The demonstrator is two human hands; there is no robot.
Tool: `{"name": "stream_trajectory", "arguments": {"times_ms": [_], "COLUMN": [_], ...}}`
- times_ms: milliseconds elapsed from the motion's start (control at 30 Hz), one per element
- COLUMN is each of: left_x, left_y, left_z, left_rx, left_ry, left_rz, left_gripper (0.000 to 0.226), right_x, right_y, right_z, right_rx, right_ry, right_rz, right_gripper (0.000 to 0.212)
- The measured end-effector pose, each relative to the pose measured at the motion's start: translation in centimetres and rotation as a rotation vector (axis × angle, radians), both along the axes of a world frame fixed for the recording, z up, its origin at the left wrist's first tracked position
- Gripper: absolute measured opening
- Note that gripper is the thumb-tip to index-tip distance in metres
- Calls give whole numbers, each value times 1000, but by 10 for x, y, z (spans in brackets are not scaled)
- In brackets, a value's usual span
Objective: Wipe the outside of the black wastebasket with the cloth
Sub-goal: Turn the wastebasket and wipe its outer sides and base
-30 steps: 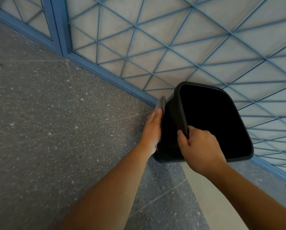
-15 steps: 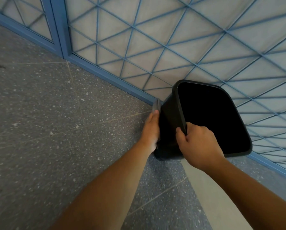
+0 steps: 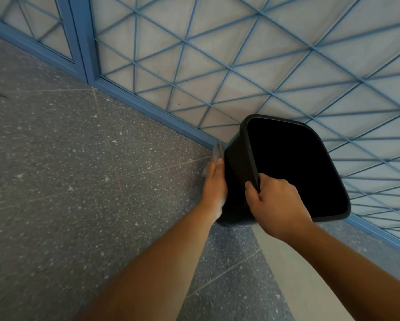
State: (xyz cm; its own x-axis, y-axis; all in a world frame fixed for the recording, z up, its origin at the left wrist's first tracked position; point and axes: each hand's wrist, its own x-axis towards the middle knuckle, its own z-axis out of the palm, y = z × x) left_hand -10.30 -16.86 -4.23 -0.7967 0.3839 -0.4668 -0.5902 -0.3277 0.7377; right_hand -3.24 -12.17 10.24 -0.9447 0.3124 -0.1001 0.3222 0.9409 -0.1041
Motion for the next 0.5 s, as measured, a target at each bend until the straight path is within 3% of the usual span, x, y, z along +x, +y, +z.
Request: {"name": "stream_trajectory", "arguments": {"times_ms": [100, 233, 333, 500], "left_x": [14, -6, 3, -4], "left_y": [-2, -5, 0, -5], "left_z": [-3, 6, 20, 15], "left_rx": [-36, -8, -31, 23], "left_ry": [82, -1, 118, -20], "left_rz": [-35, -21, -2, 2], "left_gripper": [53, 52, 59, 49], "right_x": [1, 2, 2, 1], "right_y": [1, 0, 1, 0], "right_z": [1, 0, 1, 1], "right_rx": [1, -12, -12, 14], "right_ry": [-3, -10, -4, 15], "right_rz": [1, -21, -9, 0], "right_gripper": [32, 31, 29, 33]}}
